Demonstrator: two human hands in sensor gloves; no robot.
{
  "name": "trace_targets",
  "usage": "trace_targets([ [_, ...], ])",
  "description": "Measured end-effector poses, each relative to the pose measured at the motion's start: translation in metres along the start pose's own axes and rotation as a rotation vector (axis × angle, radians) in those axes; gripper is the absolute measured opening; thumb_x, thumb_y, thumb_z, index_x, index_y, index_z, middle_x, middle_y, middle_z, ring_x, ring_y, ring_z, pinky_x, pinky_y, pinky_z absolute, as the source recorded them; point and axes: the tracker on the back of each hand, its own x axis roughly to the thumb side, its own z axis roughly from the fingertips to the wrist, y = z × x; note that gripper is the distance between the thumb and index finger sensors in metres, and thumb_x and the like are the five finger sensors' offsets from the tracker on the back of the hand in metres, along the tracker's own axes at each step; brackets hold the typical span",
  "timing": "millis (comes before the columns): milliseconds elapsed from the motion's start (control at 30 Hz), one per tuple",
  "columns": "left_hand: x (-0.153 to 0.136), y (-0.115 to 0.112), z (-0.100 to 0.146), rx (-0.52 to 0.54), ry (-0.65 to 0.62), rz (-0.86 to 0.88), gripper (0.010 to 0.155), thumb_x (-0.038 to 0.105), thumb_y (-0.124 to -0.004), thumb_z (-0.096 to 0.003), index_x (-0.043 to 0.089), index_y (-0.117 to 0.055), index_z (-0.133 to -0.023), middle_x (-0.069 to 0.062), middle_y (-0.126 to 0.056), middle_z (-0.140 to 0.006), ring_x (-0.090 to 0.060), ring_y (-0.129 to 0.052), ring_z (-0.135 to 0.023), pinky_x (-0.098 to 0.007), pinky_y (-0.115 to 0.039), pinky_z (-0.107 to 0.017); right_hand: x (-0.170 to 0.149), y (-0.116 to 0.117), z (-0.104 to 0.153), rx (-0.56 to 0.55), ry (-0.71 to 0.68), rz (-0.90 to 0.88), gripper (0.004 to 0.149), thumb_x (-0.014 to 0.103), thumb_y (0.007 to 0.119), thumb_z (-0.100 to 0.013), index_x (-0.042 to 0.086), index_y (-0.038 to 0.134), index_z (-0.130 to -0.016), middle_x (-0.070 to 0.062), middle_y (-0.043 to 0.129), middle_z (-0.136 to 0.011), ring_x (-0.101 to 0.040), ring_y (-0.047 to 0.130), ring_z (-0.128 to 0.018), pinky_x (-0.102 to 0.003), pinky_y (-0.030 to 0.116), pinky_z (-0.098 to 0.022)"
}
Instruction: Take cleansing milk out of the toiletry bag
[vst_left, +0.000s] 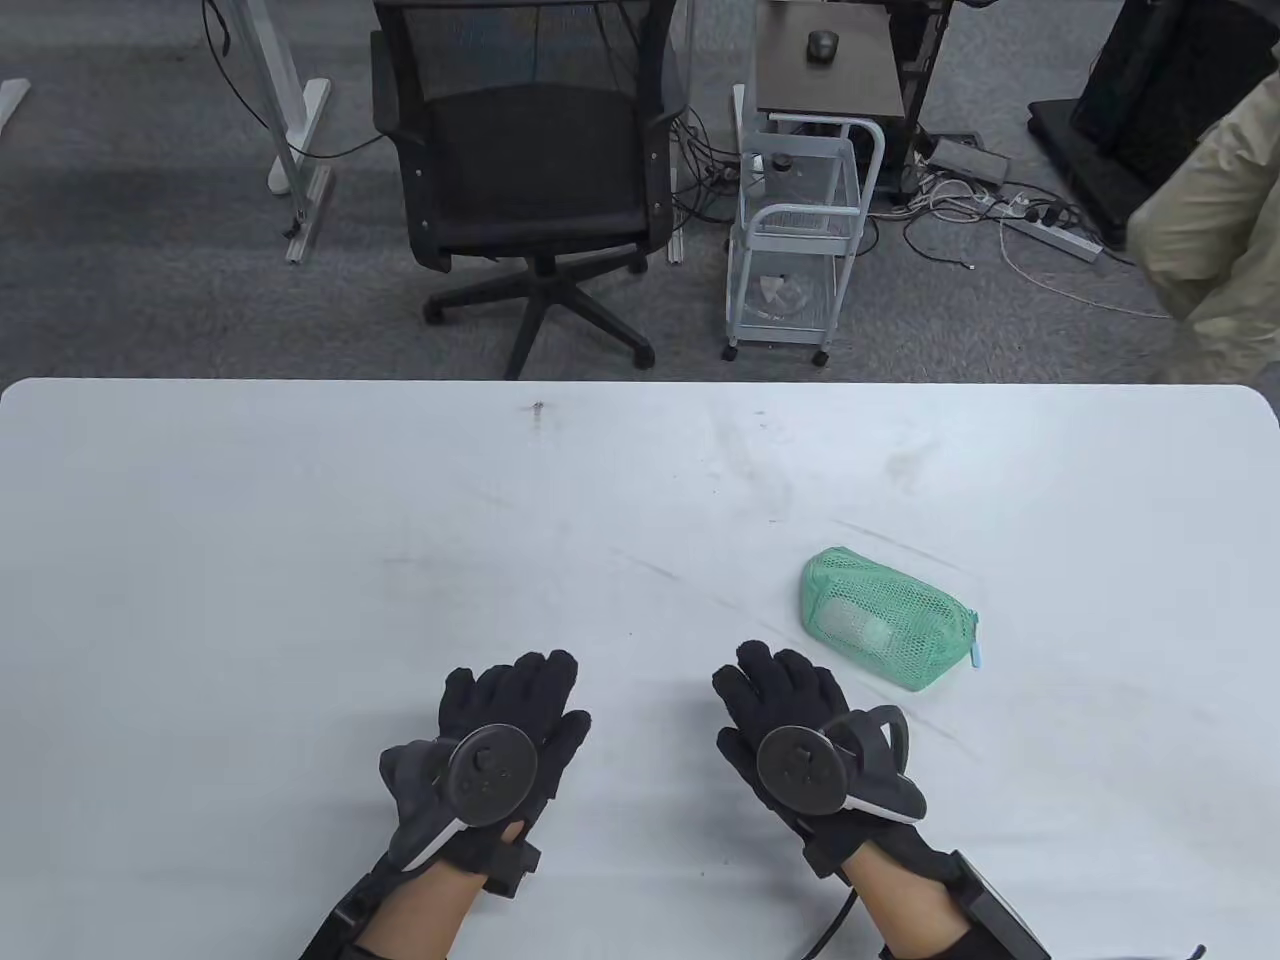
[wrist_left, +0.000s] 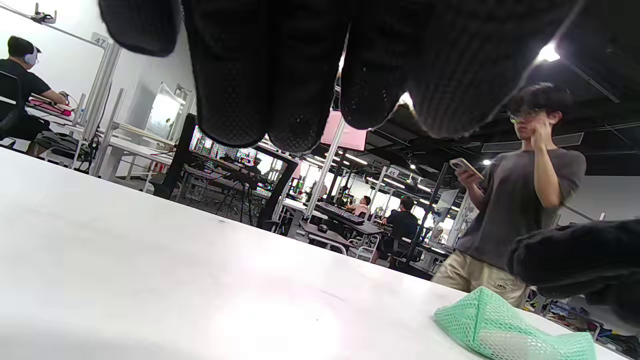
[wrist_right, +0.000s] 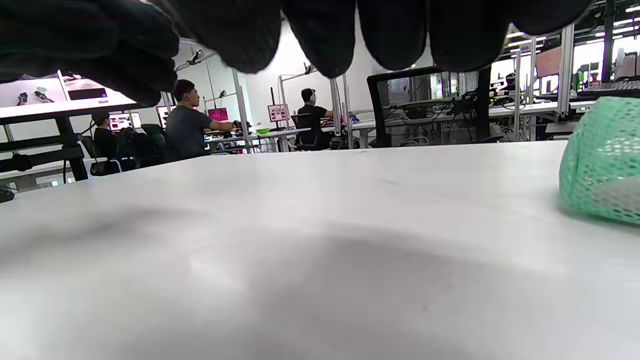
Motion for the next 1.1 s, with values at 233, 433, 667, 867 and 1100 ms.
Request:
trace_targets([
  [233, 0.000, 0.000, 0.000, -0.002, -0.002, -0.005, 0.060, 0.048, -0.088, -0.0485, 0.026, -0.078, -0.103, -0.012, -0.088, -0.106, -0.044, -0.090, -0.092, -0.068, -0.057, -0.073, 0.000, 0.001, -0.001, 0.011, 0.001, 0.001, 0.059, 0.035, 0.079, -0.058, 0.004, 0.069, -0.107, -0.034, 0.059, -0.115, -0.070, 0.064, -0.092, -0.076, 0.055, -0.064],
  [433, 0.000, -0.001, -0.001, -0.007, -0.001, -0.009, 0.060, 0.048, -0.088, -0.0486, 0.026, -0.078, -0.103, -0.012, -0.088, -0.106, -0.044, -0.090, -0.091, -0.068, -0.056, -0.073, -0.001, 0.000, -0.001, 0.015, 0.006, -0.003, 0.059, 0.035, 0.079, -0.058, 0.004, 0.069, -0.107, -0.034, 0.059, -0.115, -0.070, 0.063, -0.092, -0.076, 0.055, -0.064],
  [667, 0.001, -0.001, -0.001, -0.008, 0.002, -0.023, 0.060, 0.048, -0.088, -0.0485, 0.026, -0.078, -0.103, -0.012, -0.088, -0.106, -0.044, -0.090, -0.092, -0.068, -0.056, -0.073, -0.004, -0.002, -0.002, 0.003, 0.018, -0.012, 0.058, 0.035, 0.079, -0.058, 0.004, 0.070, -0.106, -0.034, 0.059, -0.115, -0.070, 0.063, -0.092, -0.076, 0.055, -0.064],
  [867, -0.002, -0.002, -0.003, -0.012, 0.017, -0.040, 0.060, 0.049, -0.087, -0.0487, 0.025, -0.078, -0.104, -0.012, -0.088, -0.106, -0.044, -0.090, -0.092, -0.068, -0.056, -0.073, -0.016, -0.007, -0.002, -0.026, 0.067, -0.005, 0.058, 0.034, 0.079, -0.058, 0.004, 0.070, -0.106, -0.034, 0.060, -0.115, -0.070, 0.063, -0.092, -0.076, 0.054, -0.064],
  [1100, -0.004, -0.001, -0.003, -0.012, 0.027, -0.043, 0.060, 0.050, -0.087, -0.0487, 0.025, -0.079, -0.103, -0.013, -0.088, -0.106, -0.045, -0.090, -0.092, -0.069, -0.056, -0.073, -0.049, -0.016, 0.000, -0.062, 0.174, -0.043, 0.057, 0.034, 0.079, -0.058, 0.003, 0.071, -0.105, -0.034, 0.060, -0.115, -0.070, 0.063, -0.092, -0.076, 0.054, -0.064],
])
